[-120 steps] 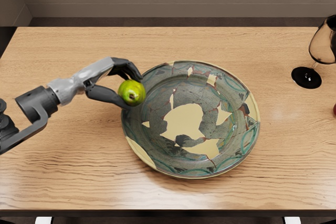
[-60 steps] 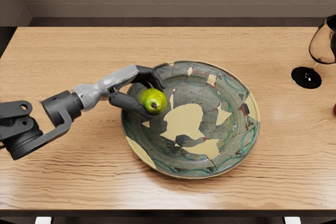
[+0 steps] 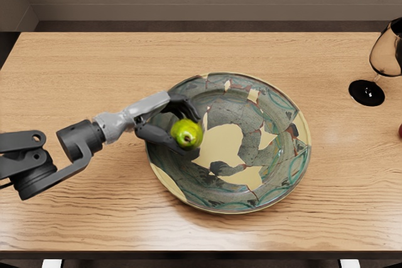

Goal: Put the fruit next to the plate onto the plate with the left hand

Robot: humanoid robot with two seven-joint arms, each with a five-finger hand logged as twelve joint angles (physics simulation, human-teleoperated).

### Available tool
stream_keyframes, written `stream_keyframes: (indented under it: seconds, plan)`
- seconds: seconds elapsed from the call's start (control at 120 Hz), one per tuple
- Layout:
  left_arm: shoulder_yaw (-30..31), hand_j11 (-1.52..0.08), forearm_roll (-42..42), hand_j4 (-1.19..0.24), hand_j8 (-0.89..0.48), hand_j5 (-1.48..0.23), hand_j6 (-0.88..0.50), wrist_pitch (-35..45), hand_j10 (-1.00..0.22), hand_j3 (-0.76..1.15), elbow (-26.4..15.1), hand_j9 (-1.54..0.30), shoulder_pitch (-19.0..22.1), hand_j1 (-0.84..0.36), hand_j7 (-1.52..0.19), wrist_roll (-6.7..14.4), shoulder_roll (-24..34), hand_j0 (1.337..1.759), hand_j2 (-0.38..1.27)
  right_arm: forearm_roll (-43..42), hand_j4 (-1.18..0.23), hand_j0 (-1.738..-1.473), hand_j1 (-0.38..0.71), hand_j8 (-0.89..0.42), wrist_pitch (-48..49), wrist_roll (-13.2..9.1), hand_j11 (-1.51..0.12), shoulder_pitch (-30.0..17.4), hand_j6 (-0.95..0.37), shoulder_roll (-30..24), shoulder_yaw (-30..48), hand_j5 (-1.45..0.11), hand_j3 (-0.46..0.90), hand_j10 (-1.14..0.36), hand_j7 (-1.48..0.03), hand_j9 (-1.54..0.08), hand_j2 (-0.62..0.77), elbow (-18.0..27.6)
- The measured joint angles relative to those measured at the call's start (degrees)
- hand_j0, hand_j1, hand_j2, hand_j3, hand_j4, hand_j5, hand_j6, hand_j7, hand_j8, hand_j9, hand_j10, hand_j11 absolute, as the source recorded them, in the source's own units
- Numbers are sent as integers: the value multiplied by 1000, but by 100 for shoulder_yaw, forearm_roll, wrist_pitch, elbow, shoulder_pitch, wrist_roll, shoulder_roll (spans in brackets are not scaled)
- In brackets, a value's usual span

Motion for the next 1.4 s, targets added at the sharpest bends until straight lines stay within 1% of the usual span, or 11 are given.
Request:
stream_keyframes:
  seconds: [0.258,0.417,0.55,0.725,0.817,0.975,1.05,1.158,1.2,1.283,1.4]
  plan:
    - [17,-759,-3,-556,-466,-776,-562,19,-544,0,19,-754,84,-219,-751,1,-9,1658,411,0,-13,-1658,-333,-13,0,0,-17,-1,-13,0,1,-17,0,-13,-17,-17,-3,0]
    - [16,-677,-38,-505,-456,-688,-561,45,-524,0,31,-674,80,-195,-672,5,-34,1658,297,0,-13,-1658,-333,-13,0,0,-17,-4,-13,0,-1,-17,0,-13,-17,-17,-3,0]
    - [9,-525,-50,-396,-370,-531,-425,46,-409,0,34,-523,64,-92,-522,-4,-42,1658,183,0,-13,-1658,-333,-13,0,1,-17,-4,-13,0,0,-17,0,-13,-17,-17,-3,0]
    - [10,-379,-54,-288,-278,-381,-301,24,-294,0,34,-378,35,19,-377,-6,-141,1658,103,0,-13,-1658,-333,-13,0,1,-17,-2,-13,0,1,-17,0,-13,-17,-17,-3,0]
    - [6,-247,-68,-189,-182,-249,-197,14,-192,0,33,-247,12,134,-247,-6,-87,1658,67,0,-13,-1658,-333,-13,0,0,-17,0,-13,0,0,-17,0,-13,-17,-17,-3,0]
    - [-122,-119,-267,-91,-89,-120,-96,-48,-93,0,-20,-119,-282,246,-119,-15,-54,1658,33,0,-13,-1658,-333,-13,0,1,-17,0,-13,0,1,-17,0,-13,-17,-17,-3,0]
    - [-274,-86,-611,-66,-64,-86,-69,-613,-67,0,-42,-86,-316,275,-86,-34,161,1658,24,0,-13,-1658,-333,-13,0,1,-17,-3,-13,0,1,-17,0,-13,-17,-17,-3,0]
    - [-579,-54,-1406,-42,-41,-55,-44,-2258,-43,0,-46,-54,-304,302,-54,-16,711,1658,15,0,-13,-1658,-333,-13,0,1,-17,-2,-13,0,0,-17,0,-13,-17,-17,-3,0]
    - [-652,-46,-1704,-36,-35,-46,-37,-2742,-36,0,-43,-46,-298,310,-46,-12,883,1658,13,0,-13,-1658,-333,-13,0,0,-17,-3,-13,0,1,-17,0,-13,-17,-17,-3,0]
    - [-735,-33,-2043,-25,-25,-33,-27,-3334,-26,0,-34,-33,-263,322,-33,-4,1282,1658,10,0,-13,-1658,-333,-13,0,0,-17,-2,-13,0,1,-17,0,-13,-17,-17,-3,0]
    - [-786,-21,-2227,-16,-16,-21,-17,-4155,-16,0,-28,-21,-237,332,-21,0,1668,1658,7,0,-13,-1658,-333,-13,0,1,-17,-2,-13,0,1,-17,0,-13,-17,-17,-3,0]
